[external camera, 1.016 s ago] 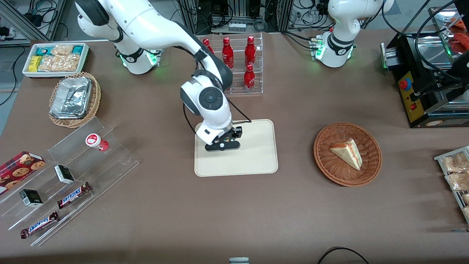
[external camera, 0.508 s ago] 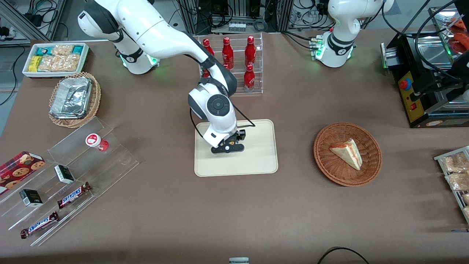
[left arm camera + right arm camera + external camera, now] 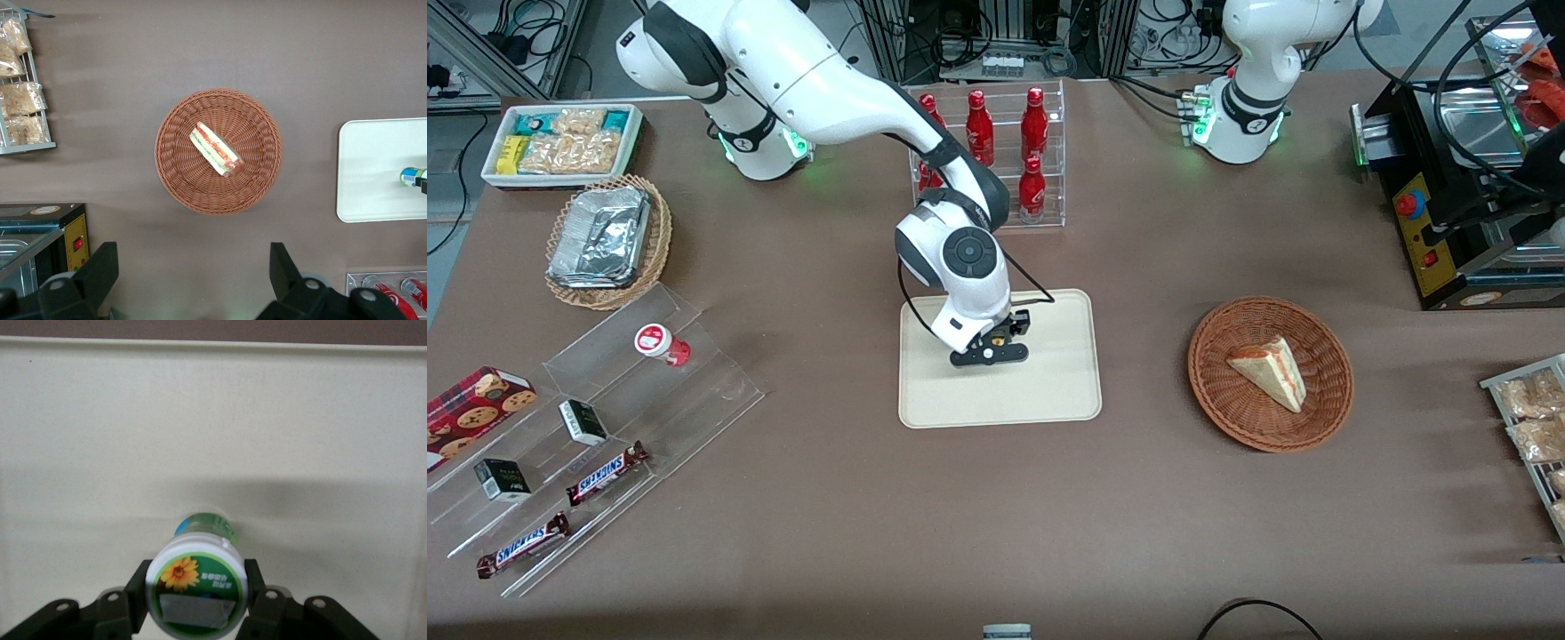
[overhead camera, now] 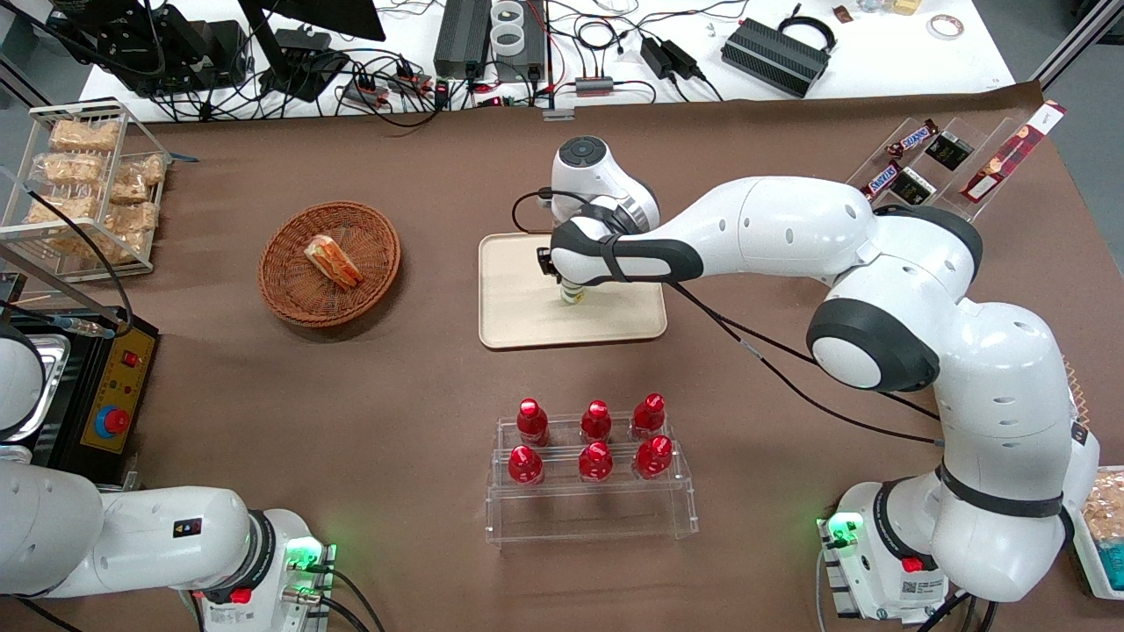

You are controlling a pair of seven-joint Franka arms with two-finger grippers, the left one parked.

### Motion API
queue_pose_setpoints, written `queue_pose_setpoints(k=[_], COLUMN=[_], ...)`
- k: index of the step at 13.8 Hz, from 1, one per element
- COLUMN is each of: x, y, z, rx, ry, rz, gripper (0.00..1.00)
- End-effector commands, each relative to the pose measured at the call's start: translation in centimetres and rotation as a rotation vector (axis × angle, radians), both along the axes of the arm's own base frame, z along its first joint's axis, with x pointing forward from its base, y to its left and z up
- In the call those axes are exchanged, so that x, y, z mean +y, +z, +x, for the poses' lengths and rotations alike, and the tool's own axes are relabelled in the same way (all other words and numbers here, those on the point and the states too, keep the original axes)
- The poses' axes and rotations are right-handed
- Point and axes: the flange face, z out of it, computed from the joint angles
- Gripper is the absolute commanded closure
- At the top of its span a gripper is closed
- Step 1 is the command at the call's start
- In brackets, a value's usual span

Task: Place green gum on tray
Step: 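Lower the gum tub onto the tray and open the right gripper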

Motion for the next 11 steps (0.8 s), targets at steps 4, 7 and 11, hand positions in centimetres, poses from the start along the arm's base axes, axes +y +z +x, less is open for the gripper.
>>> queue_pose_setpoints(k=[4, 7, 11], x=[-0.3, -3.8, -11.6], y=[2.4, 8.3, 18.9], z=[1.9, 3.9, 4.5], rx=[-0.030, -0.030, -0.005], ry=[-0.027, -0.070, -0.145], rz=[0.020, 0.016, 0.030], gripper=[0.00, 0.00, 0.00])
